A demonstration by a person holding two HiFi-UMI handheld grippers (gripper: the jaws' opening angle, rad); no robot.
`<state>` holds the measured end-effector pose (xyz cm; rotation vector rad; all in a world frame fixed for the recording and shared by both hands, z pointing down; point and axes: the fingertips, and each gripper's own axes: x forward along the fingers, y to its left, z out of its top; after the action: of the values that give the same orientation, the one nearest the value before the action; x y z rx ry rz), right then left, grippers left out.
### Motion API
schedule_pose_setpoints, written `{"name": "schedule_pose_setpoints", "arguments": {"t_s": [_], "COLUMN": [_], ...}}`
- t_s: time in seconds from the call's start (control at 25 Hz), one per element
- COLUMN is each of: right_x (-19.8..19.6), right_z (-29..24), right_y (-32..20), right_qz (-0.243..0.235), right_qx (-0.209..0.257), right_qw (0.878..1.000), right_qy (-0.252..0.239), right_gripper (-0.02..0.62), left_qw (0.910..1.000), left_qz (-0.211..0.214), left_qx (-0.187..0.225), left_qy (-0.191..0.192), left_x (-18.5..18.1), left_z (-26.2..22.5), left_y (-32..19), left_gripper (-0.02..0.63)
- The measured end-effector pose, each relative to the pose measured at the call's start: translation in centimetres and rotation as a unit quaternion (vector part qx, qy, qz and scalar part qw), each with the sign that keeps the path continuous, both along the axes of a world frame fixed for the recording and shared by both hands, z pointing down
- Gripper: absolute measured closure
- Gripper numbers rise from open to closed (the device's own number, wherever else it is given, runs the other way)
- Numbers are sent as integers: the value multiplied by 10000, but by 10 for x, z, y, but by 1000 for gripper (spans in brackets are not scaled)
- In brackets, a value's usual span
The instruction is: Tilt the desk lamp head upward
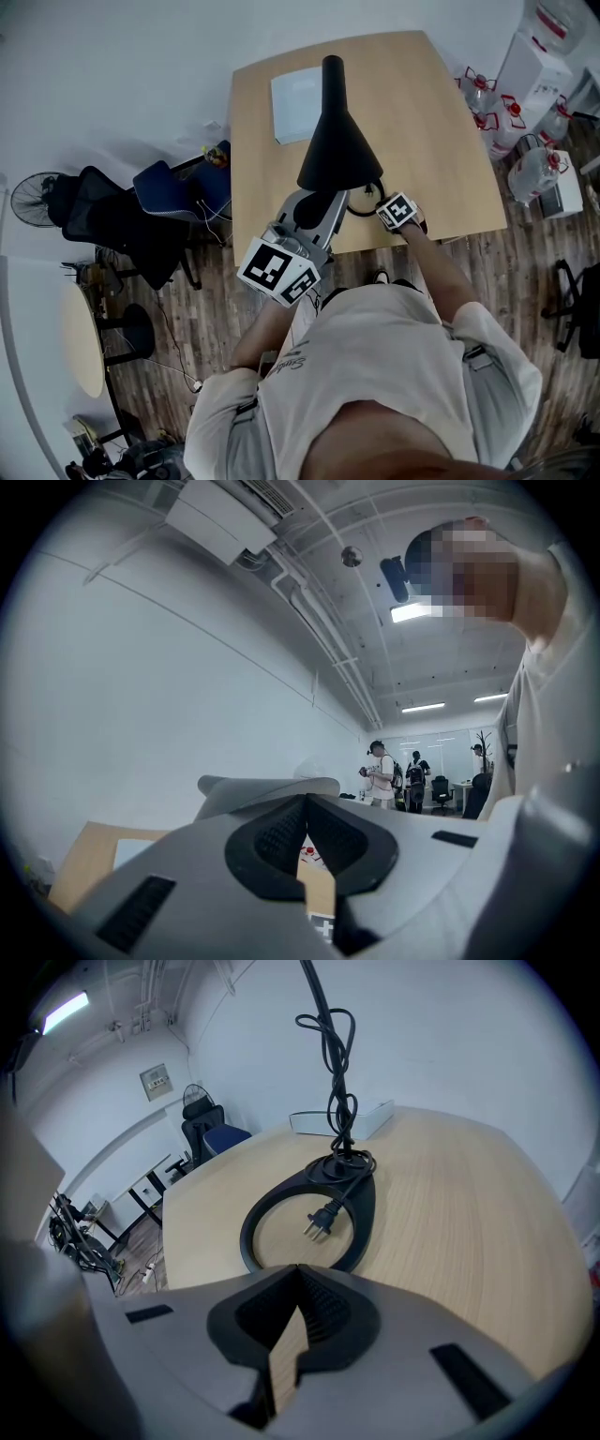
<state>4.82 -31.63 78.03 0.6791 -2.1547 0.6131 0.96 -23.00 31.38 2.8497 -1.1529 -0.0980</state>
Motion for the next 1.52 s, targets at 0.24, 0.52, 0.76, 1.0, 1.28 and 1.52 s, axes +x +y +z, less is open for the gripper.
{"name": "schedule_pose_setpoints", "arguments": {"t_s": [0.24, 0.52, 0.76, 1.0, 1.28, 1.52], "right_x": [-1, -4, -3, -4, -4, -2], "right_z": [0, -1, -1, -1, -1, 0], "right_y": [0, 0, 0, 0, 2, 2], "right_qz": [-57, -79, -105, -171, -204, -199], "right_qx": [83, 81, 67, 93, 97, 114], "right_qw": [9999, 9998, 9998, 9997, 9997, 9997], "right_qy": [104, 142, 131, 123, 107, 90], "right_gripper": [600, 600, 600, 600, 600, 600], "left_qw": [9997, 9993, 9987, 9980, 9975, 9982], "left_qz": [52, 97, 73, 52, 74, 112], "left_qx": [128, 350, 489, 627, 695, 572], "left_qy": [194, 121, 74, 31, 49, 129], "left_x": [5, 9, 9, 9, 10, 7], "left_z": [-24, -47, -62, -78, -87, -76], "left_y": [-7, -12, -19, -26, -30, -28], "left_gripper": [591, 591, 591, 591, 591, 591]}}
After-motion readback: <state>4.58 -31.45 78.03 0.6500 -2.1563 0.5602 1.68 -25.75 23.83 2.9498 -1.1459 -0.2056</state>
